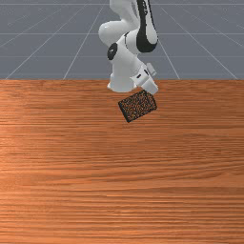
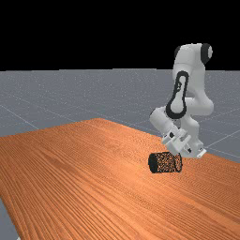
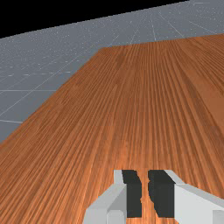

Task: Rotate the holder till the hole upward

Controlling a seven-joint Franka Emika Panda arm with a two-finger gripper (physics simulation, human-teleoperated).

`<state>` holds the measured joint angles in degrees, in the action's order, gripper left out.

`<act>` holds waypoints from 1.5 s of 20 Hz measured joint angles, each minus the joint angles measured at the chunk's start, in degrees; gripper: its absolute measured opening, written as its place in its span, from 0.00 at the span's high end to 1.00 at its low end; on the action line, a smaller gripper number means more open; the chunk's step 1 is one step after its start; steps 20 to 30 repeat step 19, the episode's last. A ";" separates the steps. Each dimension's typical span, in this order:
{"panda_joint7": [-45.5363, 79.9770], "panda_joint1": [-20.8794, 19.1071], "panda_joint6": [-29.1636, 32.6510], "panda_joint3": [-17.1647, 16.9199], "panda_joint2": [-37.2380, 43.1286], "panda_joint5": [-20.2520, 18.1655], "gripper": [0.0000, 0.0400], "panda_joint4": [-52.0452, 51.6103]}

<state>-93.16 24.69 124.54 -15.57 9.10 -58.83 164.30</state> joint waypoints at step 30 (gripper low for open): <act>-0.22 -11.56 26.67 -10.97 18.95 19.03 0.01 11.67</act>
